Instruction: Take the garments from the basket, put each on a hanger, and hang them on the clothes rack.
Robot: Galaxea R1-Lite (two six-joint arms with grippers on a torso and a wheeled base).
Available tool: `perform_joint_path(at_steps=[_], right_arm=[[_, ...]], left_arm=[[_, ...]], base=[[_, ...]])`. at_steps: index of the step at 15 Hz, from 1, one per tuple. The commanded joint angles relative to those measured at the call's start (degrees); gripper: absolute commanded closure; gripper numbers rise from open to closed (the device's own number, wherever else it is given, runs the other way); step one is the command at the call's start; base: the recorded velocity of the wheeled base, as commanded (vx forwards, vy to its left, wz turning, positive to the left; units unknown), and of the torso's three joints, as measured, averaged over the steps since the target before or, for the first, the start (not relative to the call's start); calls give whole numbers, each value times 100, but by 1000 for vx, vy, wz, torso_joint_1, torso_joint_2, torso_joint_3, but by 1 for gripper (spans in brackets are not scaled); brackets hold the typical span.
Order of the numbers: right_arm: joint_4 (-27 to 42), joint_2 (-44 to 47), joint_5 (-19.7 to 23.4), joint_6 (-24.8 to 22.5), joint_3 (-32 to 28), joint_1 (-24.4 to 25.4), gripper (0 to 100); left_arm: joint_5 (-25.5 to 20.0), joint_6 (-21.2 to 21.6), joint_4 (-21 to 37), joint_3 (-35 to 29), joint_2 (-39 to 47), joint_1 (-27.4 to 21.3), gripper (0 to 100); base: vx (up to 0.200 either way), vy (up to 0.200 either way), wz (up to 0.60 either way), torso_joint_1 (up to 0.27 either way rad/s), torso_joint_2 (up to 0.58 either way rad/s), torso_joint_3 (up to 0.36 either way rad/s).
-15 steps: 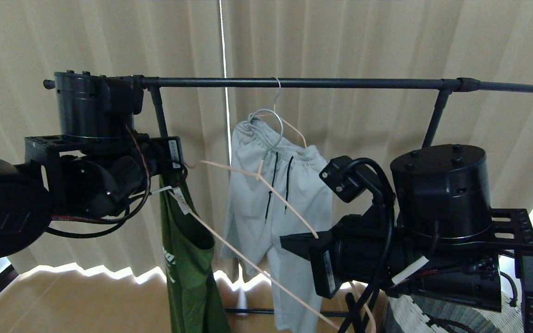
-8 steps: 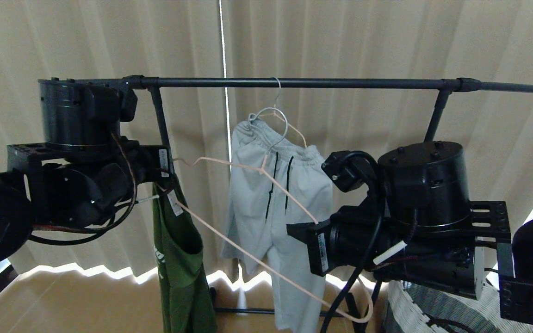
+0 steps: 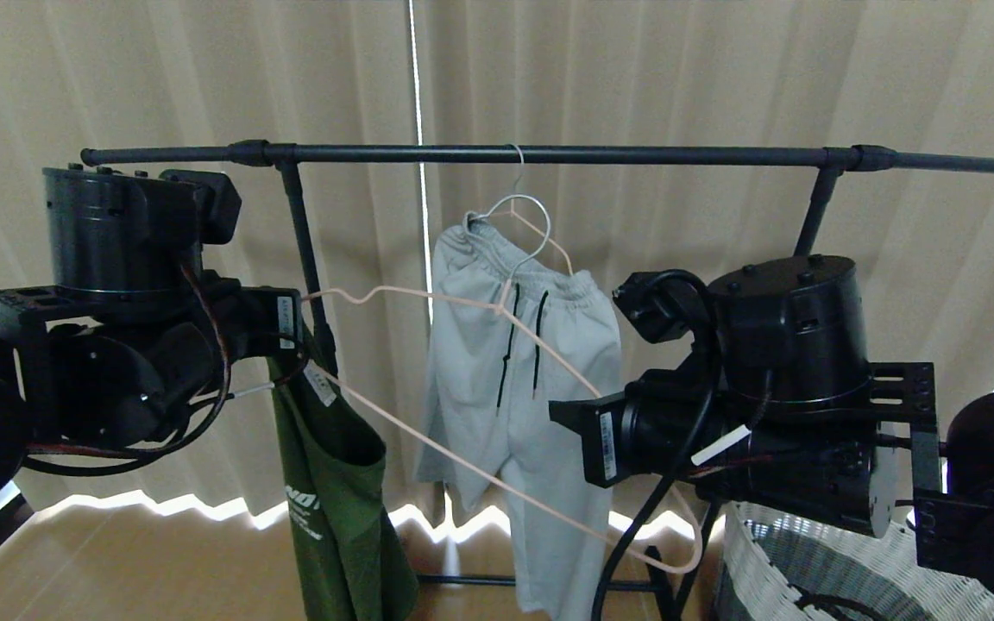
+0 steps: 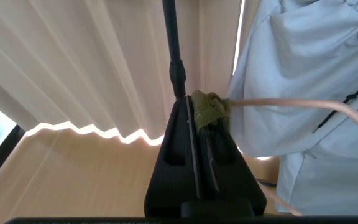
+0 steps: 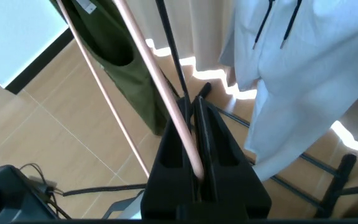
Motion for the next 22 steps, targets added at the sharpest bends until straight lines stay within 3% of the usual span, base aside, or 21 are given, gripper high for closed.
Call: perform_joint_path(at_steps=[1, 7, 13, 22], right_arm=[[1, -160, 45, 5, 68, 26, 100], [1, -450, 62, 5, 164, 237, 100], [-16, 130, 36, 5, -196, 237, 100], [-16, 807, 45, 14, -750, 307, 100]], left_arm=[[0, -10, -21, -68, 49, -2, 100], [0, -28, -39, -173, 164, 244, 100], [0, -45, -39, -138, 128, 165, 100], [0, -177, -4, -50, -197, -354, 100]], base=[[0, 0, 0, 0, 0, 0], [0, 0, 0, 0, 0, 0], [0, 0, 0, 0, 0, 0], [0, 0, 0, 0, 0, 0]])
